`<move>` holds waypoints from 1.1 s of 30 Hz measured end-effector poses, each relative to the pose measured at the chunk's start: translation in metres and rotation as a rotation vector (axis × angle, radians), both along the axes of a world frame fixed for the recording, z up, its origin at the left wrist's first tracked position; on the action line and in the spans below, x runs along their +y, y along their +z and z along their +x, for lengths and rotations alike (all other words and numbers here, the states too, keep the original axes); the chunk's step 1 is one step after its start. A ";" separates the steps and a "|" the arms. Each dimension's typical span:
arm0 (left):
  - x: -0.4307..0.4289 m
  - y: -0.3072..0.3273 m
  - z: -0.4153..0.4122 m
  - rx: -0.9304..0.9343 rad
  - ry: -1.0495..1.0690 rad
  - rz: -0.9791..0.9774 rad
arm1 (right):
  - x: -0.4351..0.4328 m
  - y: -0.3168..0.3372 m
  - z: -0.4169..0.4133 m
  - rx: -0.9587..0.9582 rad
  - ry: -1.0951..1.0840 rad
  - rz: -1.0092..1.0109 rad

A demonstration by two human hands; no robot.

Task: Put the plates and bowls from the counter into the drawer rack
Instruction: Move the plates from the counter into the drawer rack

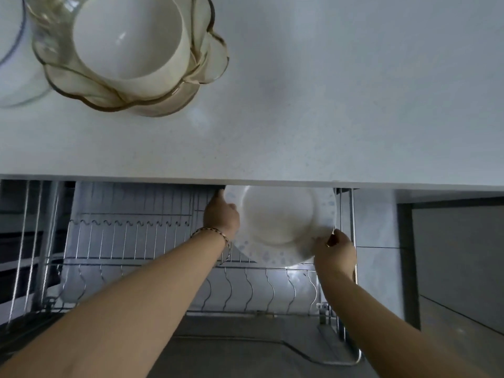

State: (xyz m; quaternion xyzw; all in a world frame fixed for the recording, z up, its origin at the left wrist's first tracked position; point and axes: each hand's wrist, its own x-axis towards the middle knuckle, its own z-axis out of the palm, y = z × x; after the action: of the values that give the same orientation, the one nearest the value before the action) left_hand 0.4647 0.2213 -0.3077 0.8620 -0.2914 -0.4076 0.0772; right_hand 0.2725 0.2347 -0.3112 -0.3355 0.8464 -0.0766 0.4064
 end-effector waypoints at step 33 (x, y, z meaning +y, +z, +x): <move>-0.073 0.274 -0.386 0.307 -0.575 -0.148 | -0.050 0.284 -0.388 -0.022 0.270 -0.106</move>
State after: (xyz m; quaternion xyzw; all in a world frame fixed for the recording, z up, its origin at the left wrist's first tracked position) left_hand 0.0792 0.1487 -0.0333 0.6651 -0.5366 -0.5154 0.0645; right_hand -0.1151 0.1852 -0.0275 -0.4665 0.7839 -0.0696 0.4038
